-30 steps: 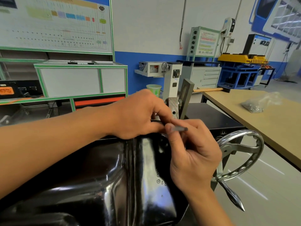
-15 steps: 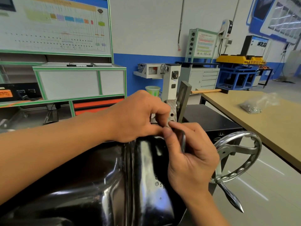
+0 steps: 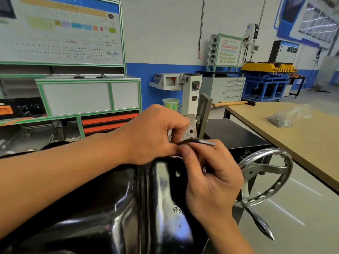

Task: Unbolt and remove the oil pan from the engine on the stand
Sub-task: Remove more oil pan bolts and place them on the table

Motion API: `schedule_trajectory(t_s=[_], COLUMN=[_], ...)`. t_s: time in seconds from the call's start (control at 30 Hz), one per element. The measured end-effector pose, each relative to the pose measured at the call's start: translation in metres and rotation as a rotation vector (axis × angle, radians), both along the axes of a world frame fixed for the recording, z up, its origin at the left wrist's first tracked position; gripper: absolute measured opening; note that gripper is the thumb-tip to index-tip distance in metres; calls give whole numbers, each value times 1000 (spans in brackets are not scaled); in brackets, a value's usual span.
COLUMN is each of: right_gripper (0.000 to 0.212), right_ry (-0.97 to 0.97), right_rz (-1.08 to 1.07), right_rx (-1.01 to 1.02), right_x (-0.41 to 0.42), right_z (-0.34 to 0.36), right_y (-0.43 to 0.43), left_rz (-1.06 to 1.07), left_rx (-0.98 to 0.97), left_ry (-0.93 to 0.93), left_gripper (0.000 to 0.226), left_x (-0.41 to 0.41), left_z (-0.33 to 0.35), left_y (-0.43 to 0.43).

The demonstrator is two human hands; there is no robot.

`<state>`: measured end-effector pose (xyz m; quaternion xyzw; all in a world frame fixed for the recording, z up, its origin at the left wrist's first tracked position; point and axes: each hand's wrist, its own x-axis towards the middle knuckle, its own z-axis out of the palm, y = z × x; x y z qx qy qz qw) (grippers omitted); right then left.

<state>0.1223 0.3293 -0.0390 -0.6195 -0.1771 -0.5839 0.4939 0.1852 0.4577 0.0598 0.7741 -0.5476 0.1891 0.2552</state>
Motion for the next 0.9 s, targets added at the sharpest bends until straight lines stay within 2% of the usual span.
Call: schedule_trajectory(t_s=[0.1,0.2,0.3,0.4,0.47,0.53,0.6,0.7,0.8,0.9], right_gripper=[8,16,9,4,10,16,16,16,9,9], right_ry=[-4,0,-30,-15,12,28,31,13,-47,-51], right_rz=[10,-4,-23,-46,-32,-17,-15,-36,-54,-42], right_rx=[-12,4,27,0,-33,-64,-57,29,32,-1], right_x=[-1,0,2,5,5,5,5,4,2,2], right_z=[0,1,4,3,2,2,1,3,6,6], right_y=[2,5,7,4,2,2,2,1,-3,-1], left_rz=[-18,-2,-4,-88,-130,-130,-89,-42,-19,-56], left_rx=[18,34,47,53,94,102,67,38,30,40], left_ry=[2,1,1,101,182,236,211,119,47,62], left_gripper=[27,25,22,19,31,31,25,2,25,12], left_x=[2,4,2,0,-2,-2,-1,0,-1,-1], left_z=[0,-2,-2,1,4,5,4,3,0,-1], left_y=[2,0,-2,3,8,11,10,3,-3,-1])
